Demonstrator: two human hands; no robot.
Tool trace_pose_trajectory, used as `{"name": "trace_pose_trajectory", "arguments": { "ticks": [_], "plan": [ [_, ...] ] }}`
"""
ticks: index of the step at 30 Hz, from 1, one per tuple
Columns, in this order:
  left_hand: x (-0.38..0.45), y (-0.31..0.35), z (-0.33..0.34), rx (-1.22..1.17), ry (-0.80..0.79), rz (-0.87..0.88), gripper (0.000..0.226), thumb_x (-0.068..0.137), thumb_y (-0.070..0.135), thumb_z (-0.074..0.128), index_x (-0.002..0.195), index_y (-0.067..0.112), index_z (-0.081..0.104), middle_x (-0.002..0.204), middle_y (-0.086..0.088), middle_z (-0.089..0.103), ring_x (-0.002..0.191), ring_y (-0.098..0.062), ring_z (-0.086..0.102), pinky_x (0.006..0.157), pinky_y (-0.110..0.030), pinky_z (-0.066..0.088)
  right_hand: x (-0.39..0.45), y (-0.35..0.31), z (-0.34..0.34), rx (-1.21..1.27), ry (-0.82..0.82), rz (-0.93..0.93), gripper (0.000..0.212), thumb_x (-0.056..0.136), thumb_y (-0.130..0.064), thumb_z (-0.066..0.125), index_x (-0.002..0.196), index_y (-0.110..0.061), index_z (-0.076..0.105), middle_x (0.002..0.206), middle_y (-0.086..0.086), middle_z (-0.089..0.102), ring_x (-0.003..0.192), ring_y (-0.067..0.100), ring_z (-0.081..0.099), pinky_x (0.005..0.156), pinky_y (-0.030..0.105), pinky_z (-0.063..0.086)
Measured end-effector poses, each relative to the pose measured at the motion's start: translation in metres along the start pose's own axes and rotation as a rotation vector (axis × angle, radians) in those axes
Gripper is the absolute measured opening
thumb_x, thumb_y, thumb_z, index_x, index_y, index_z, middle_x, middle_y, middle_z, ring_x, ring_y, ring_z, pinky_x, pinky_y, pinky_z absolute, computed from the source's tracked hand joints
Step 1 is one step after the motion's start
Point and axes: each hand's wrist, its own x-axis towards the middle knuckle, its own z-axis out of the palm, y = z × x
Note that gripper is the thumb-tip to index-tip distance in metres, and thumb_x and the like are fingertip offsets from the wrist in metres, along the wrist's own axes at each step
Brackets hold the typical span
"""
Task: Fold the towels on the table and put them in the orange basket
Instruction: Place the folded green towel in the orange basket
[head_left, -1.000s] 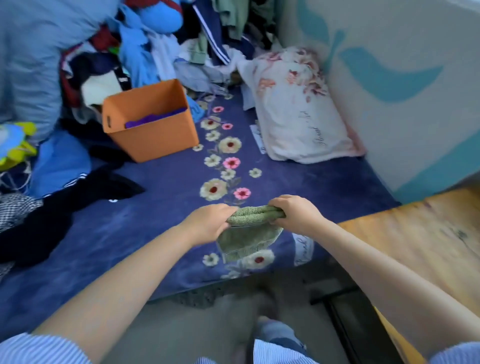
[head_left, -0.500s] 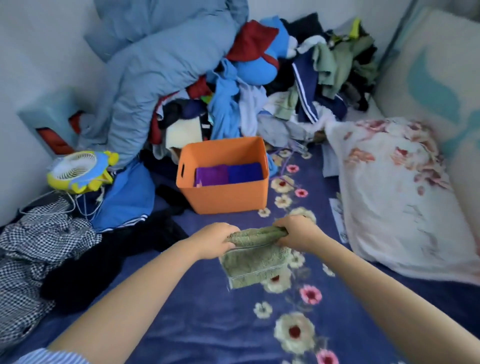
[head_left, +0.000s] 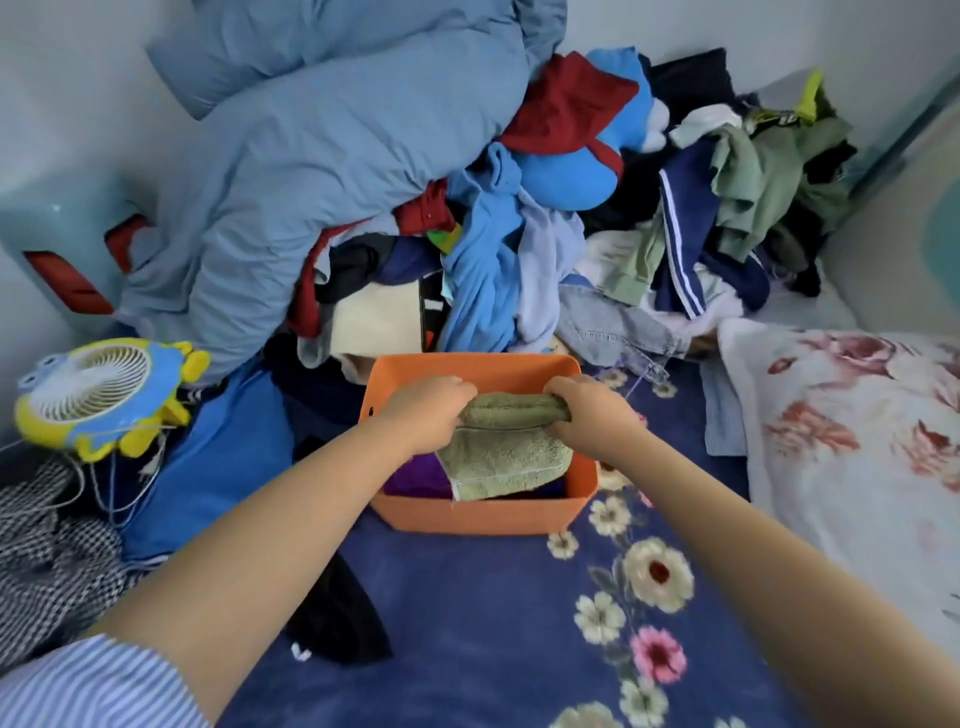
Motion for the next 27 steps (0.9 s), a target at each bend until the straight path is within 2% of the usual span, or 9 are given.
{"name": "trace_pose_trajectory", "arguments": {
  "ticks": [3,8,11,16,19,23,25,26,27],
  "plan": [
    [0.048,-0.020,0.002,0.040,0.058,0.004,0.021,0.090,0.004,0.048,0.109,0.007,0.056,0.105,-0.005,0.056,0.100,-0.024,0.056,0.077,-0.037,0.047,0.050,0.012,0.002,0.015,0.035,0.030,0.027,0.084,-0.008,0.055,0.111,-0.007,0.053,0.107,0.011,0.052,0.100,0.030,0.054,0.069,0.029,0.038],
    [0.127,-0.044,0.027,0.049,0.117,-0.013,0.030,0.089,-0.002,0.045,0.117,0.006,0.052,0.115,-0.009,0.053,0.110,-0.026,0.051,0.081,-0.036,0.044,0.123,0.041,0.022,-0.027,0.067,0.052,0.031,0.083,-0.004,0.053,0.114,-0.003,0.050,0.115,0.018,0.049,0.098,0.035,0.054,0.072,0.033,0.040],
    [0.156,-0.048,0.067,0.107,0.122,0.042,0.027,0.088,0.000,0.045,0.113,0.006,0.052,0.116,-0.010,0.053,0.112,-0.027,0.048,0.079,-0.038,0.042,0.137,0.064,0.057,-0.117,0.024,0.058,0.036,0.082,-0.002,0.051,0.118,0.000,0.045,0.124,0.019,0.041,0.102,0.038,0.053,0.076,0.040,0.045],
    [0.166,-0.035,0.192,0.266,-0.249,0.207,0.033,0.089,0.004,0.047,0.122,0.006,0.047,0.127,-0.012,0.051,0.120,-0.030,0.047,0.093,-0.040,0.039,0.131,0.093,0.164,-0.435,-0.407,0.040,0.042,0.087,0.000,0.048,0.128,-0.006,0.038,0.136,0.016,0.031,0.119,0.033,0.044,0.088,0.040,0.048],
    [0.166,-0.024,0.230,0.252,-0.405,0.263,0.036,0.089,-0.002,0.046,0.125,0.002,0.046,0.128,-0.016,0.052,0.121,-0.033,0.048,0.095,-0.041,0.041,0.135,0.098,0.195,-0.487,-0.538,0.042,0.039,0.091,-0.001,0.044,0.130,-0.004,0.042,0.139,0.017,0.033,0.123,0.033,0.042,0.094,0.041,0.046],
    [0.175,-0.020,0.246,0.215,-0.488,0.279,0.035,0.090,0.001,0.047,0.125,0.002,0.046,0.128,-0.017,0.053,0.119,-0.033,0.052,0.093,-0.042,0.045,0.143,0.108,0.210,-0.582,-0.620,0.048,0.040,0.094,-0.004,0.040,0.134,-0.005,0.040,0.142,0.017,0.033,0.126,0.032,0.041,0.097,0.039,0.044],
    [0.177,-0.019,0.249,0.194,-0.519,0.275,0.035,0.092,0.004,0.047,0.126,0.002,0.045,0.127,-0.016,0.055,0.117,-0.034,0.054,0.091,-0.041,0.046,0.148,0.109,0.208,-0.597,-0.610,0.031,0.035,0.093,-0.003,0.043,0.127,-0.001,0.047,0.133,0.017,0.042,0.119,0.032,0.048,0.091,0.038,0.047],
    [0.177,-0.017,0.250,0.184,-0.528,0.267,0.034,0.092,0.006,0.047,0.126,0.002,0.046,0.126,-0.016,0.056,0.116,-0.034,0.055,0.089,-0.041,0.047,0.151,0.109,0.208,-0.607,-0.510,-0.047,0.029,0.088,-0.004,0.051,0.115,0.000,0.058,0.121,0.017,0.052,0.107,0.031,0.056,0.081,0.036,0.052],
    [0.178,-0.016,0.251,0.164,-0.528,0.251,0.033,0.093,0.009,0.046,0.125,0.002,0.046,0.125,-0.016,0.057,0.114,-0.035,0.057,0.088,-0.041,0.047,0.155,0.108,0.206,-0.649,-0.383,-0.129,0.019,0.075,-0.007,0.064,0.092,-0.001,0.069,0.098,0.015,0.062,0.086,0.028,0.064,0.063,0.031,0.054]
  ]
}}
